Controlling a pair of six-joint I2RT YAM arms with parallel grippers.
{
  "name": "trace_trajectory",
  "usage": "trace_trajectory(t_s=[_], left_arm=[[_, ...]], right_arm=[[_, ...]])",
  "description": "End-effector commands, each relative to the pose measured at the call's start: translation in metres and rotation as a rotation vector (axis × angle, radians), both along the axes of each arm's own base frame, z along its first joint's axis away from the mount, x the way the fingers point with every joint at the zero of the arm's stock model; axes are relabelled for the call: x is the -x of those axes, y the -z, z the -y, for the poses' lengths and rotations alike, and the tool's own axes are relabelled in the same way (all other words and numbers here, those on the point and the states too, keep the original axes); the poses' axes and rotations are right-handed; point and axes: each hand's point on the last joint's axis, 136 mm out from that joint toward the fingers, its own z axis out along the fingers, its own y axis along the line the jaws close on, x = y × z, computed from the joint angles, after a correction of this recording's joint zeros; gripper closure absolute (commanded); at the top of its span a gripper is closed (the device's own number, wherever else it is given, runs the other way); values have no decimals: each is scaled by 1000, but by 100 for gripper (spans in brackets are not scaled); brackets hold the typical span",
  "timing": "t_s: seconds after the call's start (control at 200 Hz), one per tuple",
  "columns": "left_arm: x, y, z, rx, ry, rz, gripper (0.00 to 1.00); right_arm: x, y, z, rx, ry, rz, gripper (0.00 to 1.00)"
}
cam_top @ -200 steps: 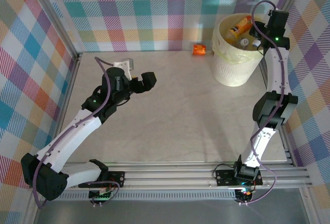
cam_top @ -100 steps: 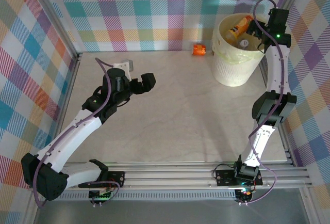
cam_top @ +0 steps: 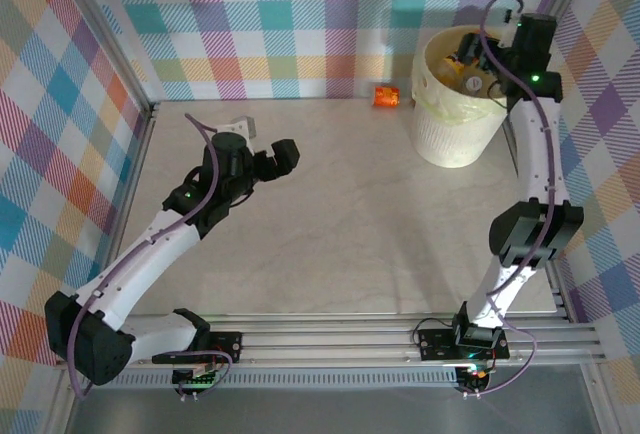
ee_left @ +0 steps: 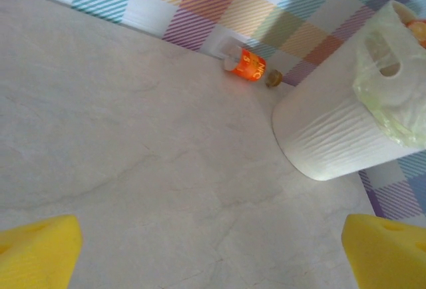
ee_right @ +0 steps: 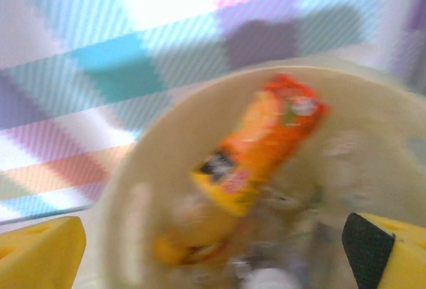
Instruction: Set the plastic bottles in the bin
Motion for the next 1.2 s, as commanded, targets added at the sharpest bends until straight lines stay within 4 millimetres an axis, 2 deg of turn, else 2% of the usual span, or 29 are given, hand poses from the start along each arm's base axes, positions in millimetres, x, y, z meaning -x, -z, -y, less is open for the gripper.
trace_trajectory(t_s=[0.0, 0.085, 0.205, 0.325, 0.455, 0.46, 0.485, 0.5, 0.515, 0.54, 0.555, 0.56, 0.645, 0.77, 0.98, 1.195], left_arm=[[-6, 23, -9, 6, -83, -65, 0], [-11, 33, -5, 31, -93, -101, 0], [-20, 47, 1, 67, -114, -149, 0], [-32, 60, 10, 92, -108, -169, 0], [-48, 74, 12, 87, -145, -186, 0], [-48, 74, 12, 88, -146, -186, 0], [-53, 77, 12, 87, -154, -185, 0], [-55, 78, 12, 85, -158, -183, 0], [-57, 79, 12, 84, -162, -181, 0], [-62, 81, 12, 80, -173, -178, 0], [-65, 83, 11, 72, -182, -176, 0], [-66, 83, 11, 71, -187, -173, 0], [-87, 91, 8, 28, -235, -130, 0], [-124, 103, 13, 8, -274, -107, 0], [-177, 121, 30, 45, -290, -88, 0], [-201, 141, 39, 91, -251, -108, 0]], right_arm=[[7, -12, -79, -40, -202, 76, 0], [10, 9, -134, -70, -329, 54, 0], [4, 46, -189, -104, -427, -8, 0], [-10, 88, -223, -105, -449, -91, 0], [-30, 127, -240, -123, -434, -149, 0], [-30, 124, -240, -124, -435, -142, 0], [-35, 136, -242, -126, -429, -163, 0], [-37, 136, -242, -131, -425, -161, 0], [-40, 145, -244, -133, -420, -178, 0], [-44, 147, -244, -141, -411, -181, 0], [-48, 157, -245, -143, -406, -197, 0], [-48, 153, -245, -146, -407, -189, 0], [-65, 180, -249, -164, -378, -227, 0], [-98, 216, -240, -166, -244, -241, 0], [-140, 249, -213, -96, -37, -193, 0], [-160, 266, -178, -15, 101, -144, 0]])
